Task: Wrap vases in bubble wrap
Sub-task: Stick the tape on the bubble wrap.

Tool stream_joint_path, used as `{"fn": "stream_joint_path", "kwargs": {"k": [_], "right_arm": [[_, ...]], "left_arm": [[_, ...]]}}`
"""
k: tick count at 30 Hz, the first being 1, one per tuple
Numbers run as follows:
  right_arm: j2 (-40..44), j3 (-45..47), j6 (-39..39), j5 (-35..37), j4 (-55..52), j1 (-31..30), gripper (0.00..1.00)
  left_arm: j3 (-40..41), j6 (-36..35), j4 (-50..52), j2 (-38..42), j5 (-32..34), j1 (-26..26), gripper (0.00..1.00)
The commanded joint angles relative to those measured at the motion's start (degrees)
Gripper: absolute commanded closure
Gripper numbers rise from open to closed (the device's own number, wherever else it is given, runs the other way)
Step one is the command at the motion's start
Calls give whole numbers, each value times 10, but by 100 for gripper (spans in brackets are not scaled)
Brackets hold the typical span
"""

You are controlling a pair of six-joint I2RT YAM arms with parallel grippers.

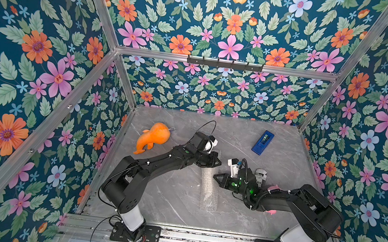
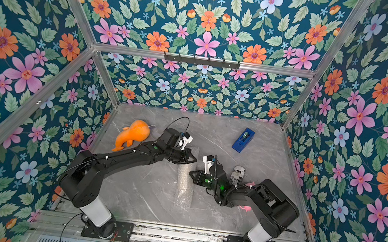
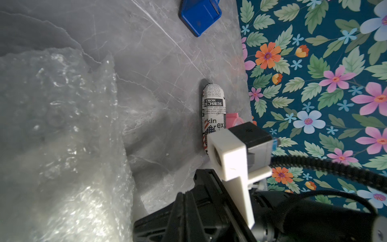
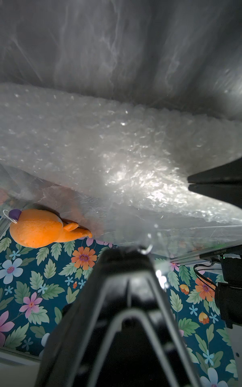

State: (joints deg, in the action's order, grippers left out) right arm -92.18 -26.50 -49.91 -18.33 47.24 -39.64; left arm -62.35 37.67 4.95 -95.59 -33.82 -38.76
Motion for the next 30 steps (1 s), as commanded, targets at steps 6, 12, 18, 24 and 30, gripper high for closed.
{"fn": "stream_joint_path", "kwargs": {"k": [6, 12, 18, 24, 30], "right_arm": [[14, -9, 11, 0, -17, -1, 98], [18, -13, 17, 1, -31, -1, 99], [19, -14, 19, 0, -36, -2, 99], [18, -18, 21, -1, -37, -2, 99], [24, -19, 24, -1, -47, -4, 99]], "left_arm": [[1, -56, 57, 1, 47, 2, 100], [11, -67, 70, 7, 60, 7, 100], [15, -86, 90, 16, 92, 10, 100], [23, -92, 88, 11, 93, 10, 100], [26, -100, 96, 11, 113, 11, 100]]}}
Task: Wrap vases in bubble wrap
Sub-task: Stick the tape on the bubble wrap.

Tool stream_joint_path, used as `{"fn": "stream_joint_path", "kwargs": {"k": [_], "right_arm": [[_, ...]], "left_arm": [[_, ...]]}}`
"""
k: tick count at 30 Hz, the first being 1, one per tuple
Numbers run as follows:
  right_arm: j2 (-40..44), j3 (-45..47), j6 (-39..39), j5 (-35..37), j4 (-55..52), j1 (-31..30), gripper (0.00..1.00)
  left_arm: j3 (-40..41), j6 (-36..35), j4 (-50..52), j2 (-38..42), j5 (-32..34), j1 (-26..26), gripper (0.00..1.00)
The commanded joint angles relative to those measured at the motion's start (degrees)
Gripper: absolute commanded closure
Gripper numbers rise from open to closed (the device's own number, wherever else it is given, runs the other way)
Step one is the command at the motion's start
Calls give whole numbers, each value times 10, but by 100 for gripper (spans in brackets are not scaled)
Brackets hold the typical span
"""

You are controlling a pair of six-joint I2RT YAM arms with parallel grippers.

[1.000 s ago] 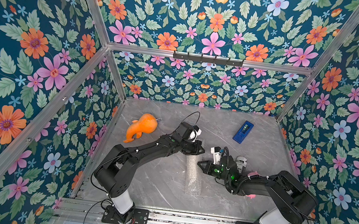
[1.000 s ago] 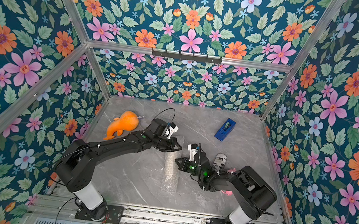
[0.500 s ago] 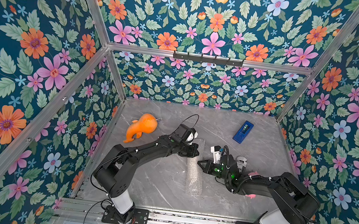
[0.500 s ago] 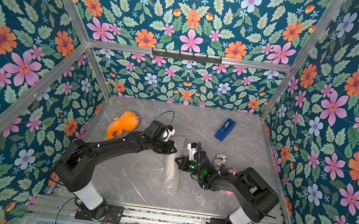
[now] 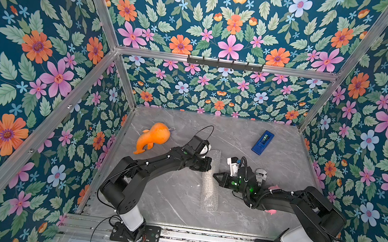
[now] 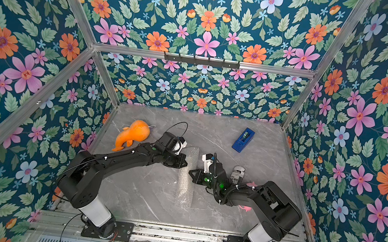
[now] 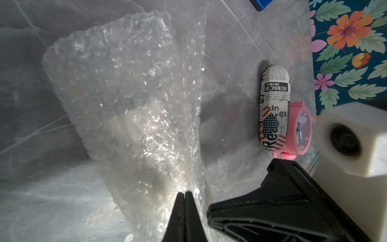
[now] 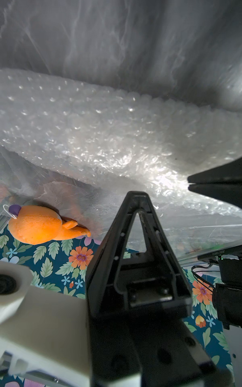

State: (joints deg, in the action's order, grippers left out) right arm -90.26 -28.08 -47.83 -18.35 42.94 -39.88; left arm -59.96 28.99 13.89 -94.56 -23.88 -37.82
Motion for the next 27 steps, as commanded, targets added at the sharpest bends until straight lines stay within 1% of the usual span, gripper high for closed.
{"fn": "stream_joint_path", "kwargs": {"k": [1, 11, 16, 20, 27], "right_arm": [[7, -4, 5, 0, -6, -1, 99], [48, -14, 25, -3, -53, -1, 94], [65, -34, 37, 19, -85, -1, 94], [41, -58, 37, 27, -86, 4, 95], [-25, -85, 13, 9, -28, 21, 96]], "left_arm": [[4, -13, 6, 1, 15, 1, 100], [11, -22, 8, -4, 30, 1, 100], [12, -23, 6, -2, 36, 1, 100], [11, -23, 6, -3, 37, 1, 100], [13, -24, 5, -2, 39, 1, 100]]}}
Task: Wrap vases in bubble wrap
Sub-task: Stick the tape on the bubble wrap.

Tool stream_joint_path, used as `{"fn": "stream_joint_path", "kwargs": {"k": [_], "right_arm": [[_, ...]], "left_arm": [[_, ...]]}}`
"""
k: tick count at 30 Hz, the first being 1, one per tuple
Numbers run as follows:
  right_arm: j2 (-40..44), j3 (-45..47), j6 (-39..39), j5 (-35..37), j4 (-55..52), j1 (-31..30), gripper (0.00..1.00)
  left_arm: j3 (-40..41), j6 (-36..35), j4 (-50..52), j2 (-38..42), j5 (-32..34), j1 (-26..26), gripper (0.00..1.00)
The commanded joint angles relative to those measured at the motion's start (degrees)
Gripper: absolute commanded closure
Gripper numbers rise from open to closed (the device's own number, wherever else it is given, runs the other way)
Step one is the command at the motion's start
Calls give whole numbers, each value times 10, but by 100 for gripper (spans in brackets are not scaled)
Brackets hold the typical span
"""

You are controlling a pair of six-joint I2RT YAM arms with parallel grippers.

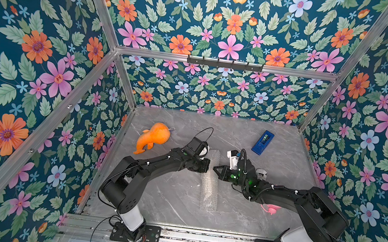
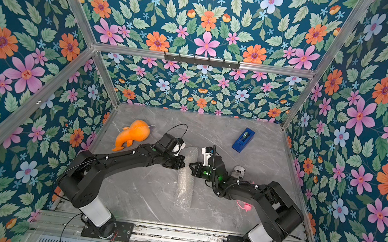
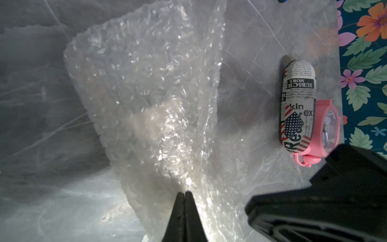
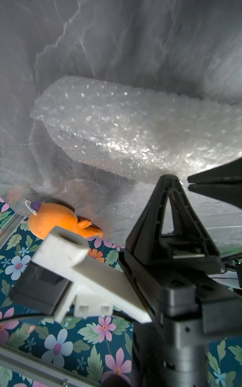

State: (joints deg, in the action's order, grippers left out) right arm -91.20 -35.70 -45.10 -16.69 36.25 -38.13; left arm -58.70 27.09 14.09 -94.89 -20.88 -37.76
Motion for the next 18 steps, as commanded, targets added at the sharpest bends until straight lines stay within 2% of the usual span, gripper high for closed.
{"fn": "stream_joint_path", "kwargs": {"k": [1, 18], "right_arm": [[-24, -11, -19, -10, 49, 5, 96], [-117, 10, -52, -8, 113, 14, 98]], "left_arm": [[1, -5, 3, 1, 10, 1, 100], [6, -9, 4, -7, 36, 1, 100]]}}
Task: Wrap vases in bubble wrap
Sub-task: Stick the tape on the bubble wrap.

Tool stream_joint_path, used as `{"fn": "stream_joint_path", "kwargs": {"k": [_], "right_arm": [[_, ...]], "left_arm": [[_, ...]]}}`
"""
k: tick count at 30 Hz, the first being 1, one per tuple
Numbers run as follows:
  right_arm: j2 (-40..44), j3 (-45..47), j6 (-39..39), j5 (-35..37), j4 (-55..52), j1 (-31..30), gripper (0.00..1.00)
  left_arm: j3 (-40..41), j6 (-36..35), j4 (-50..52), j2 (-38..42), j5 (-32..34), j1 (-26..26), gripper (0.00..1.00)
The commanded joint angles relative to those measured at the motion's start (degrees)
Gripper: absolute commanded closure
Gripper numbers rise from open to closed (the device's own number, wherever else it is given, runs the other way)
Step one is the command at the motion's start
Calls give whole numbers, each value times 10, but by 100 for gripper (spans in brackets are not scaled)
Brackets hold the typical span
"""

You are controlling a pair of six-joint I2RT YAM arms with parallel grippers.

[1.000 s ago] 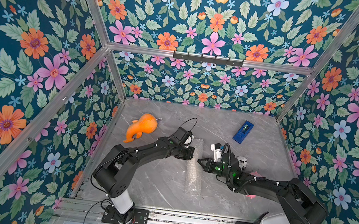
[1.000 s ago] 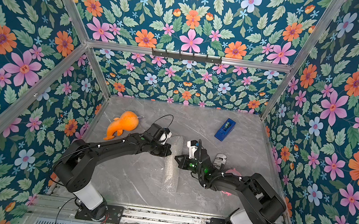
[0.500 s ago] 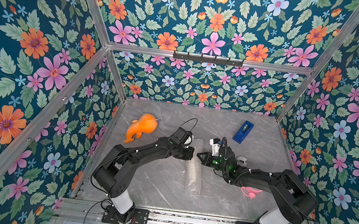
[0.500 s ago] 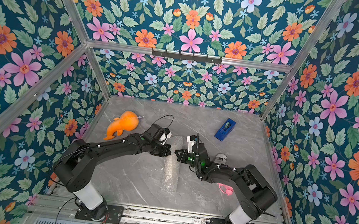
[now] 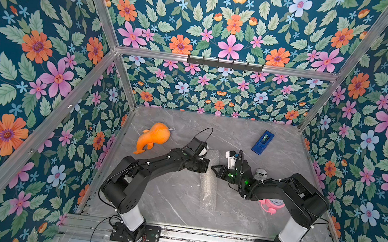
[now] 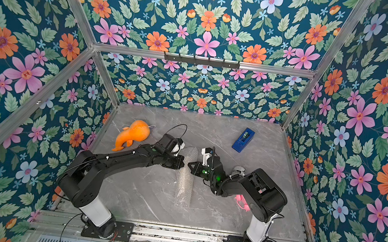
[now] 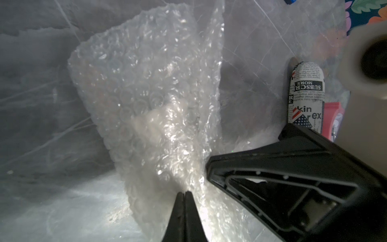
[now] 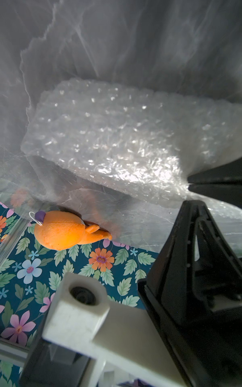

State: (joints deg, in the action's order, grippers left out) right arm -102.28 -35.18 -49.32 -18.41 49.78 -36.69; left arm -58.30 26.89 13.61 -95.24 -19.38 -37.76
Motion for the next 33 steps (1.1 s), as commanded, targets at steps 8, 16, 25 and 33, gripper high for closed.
{"fn": "stream_joint_path", "kwargs": {"k": [8, 16, 25, 33], "right_arm": [[15, 2, 9, 4, -41, -1, 98], [37, -4, 28, 6, -66, -7, 97], [85, -20, 53, 15, -116, -14, 95], [164, -27, 89, 44, -218, -14, 91]], "left_arm": [[8, -7, 6, -6, 28, 0, 100], [4, -8, 19, -4, 38, 0, 91], [-15, -14, 50, 9, 52, 0, 60], [-32, -34, 93, 27, 108, 0, 51]]}}
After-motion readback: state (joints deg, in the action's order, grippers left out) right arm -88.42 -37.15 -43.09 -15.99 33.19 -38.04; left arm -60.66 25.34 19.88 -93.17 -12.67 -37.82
